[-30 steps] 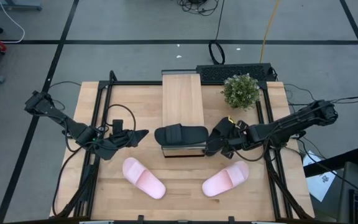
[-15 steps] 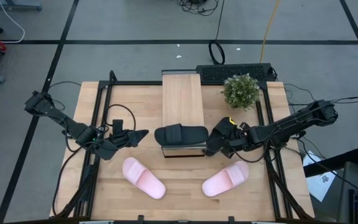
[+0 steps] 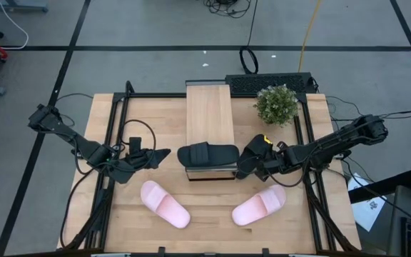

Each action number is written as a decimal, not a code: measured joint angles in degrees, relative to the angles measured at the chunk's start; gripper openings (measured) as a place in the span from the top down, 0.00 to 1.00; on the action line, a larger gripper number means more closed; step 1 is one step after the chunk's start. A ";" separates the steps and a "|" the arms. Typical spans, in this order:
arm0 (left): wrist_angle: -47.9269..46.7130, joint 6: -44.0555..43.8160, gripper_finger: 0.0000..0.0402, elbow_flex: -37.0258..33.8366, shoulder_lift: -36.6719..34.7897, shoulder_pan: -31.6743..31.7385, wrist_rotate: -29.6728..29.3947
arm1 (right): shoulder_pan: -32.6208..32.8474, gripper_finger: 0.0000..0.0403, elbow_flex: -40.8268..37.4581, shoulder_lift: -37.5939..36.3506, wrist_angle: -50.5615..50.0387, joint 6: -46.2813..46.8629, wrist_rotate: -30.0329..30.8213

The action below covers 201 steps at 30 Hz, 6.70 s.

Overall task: Pick and place slides into the shelf
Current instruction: Put the black slide on the shelf

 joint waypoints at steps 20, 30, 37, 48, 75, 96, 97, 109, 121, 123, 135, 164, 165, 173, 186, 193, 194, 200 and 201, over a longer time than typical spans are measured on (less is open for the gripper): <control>-0.01 0.00 0.65 0.00 0.00 0.00 -0.02 | 0.00 0.93 -0.02 -1.45 1.11 1.12 -5.71; -0.01 0.76 0.65 0.00 0.00 -0.02 -0.02 | -0.04 0.70 -0.02 -11.66 1.19 4.14 -12.60; 0.00 1.55 0.65 0.00 0.00 -0.02 -0.02 | -0.08 0.66 -0.02 -14.48 10.95 3.63 -7.32; -0.02 3.31 0.65 0.00 -0.02 -0.02 1.56 | -4.66 0.72 0.00 -11.72 12.37 -1.05 -7.59; -0.20 6.58 0.65 0.00 -0.02 0.00 4.11 | -3.88 0.72 1.23 -15.65 17.71 -8.58 -10.44; -0.52 7.28 0.65 0.00 -0.02 0.00 3.93 | 3.32 0.72 14.40 1.14 -14.56 -7.62 7.72; -0.52 7.37 0.65 0.00 -0.02 0.00 3.94 | 3.34 0.72 14.40 1.85 -14.44 -7.68 7.72; -0.55 7.56 0.65 0.00 -0.02 0.00 3.89 | 3.34 0.72 14.40 4.24 -11.67 -11.73 5.22; -0.59 9.33 0.65 0.00 -0.02 0.00 3.88 | 3.32 0.72 14.40 4.22 -3.37 -19.49 -0.22; -0.60 9.60 0.65 0.00 -0.01 0.00 3.88 | 3.26 0.72 14.43 4.22 -3.20 -19.54 -0.22; -0.64 10.58 0.65 0.00 0.00 0.00 3.87 | -2.28 0.72 14.43 4.20 -5.40 -16.42 -5.93; -3.79 11.47 0.65 0.00 0.00 0.00 3.41 | -8.47 0.72 15.67 4.15 -8.55 -16.73 -9.30; -4.00 11.47 0.65 0.00 0.00 0.00 3.41 | -8.63 0.72 15.67 4.15 -8.91 -16.53 -8.91; -5.70 11.15 0.65 0.00 0.00 0.07 3.16 | -9.40 0.72 15.67 4.17 -9.33 -16.56 -8.87; -6.19 11.26 0.65 0.00 0.00 0.07 2.80 | -9.42 0.72 15.67 4.68 -8.74 -16.15 -7.63; -6.28 11.29 0.65 0.00 0.00 0.07 2.79 | -9.42 0.72 15.67 6.77 -7.57 -16.45 -8.92; -6.40 11.38 0.65 0.01 0.00 0.07 2.78 | -9.42 0.72 15.67 7.04 -7.85 -16.49 -8.84; -6.49 11.61 0.65 0.02 0.00 0.07 2.62 | -9.42 0.72 15.67 9.70 -7.79 -16.59 -8.61; -6.51 11.60 0.65 0.02 0.00 0.07 2.56 | -9.42 0.72 15.68 10.04 -7.83 -16.59 -8.55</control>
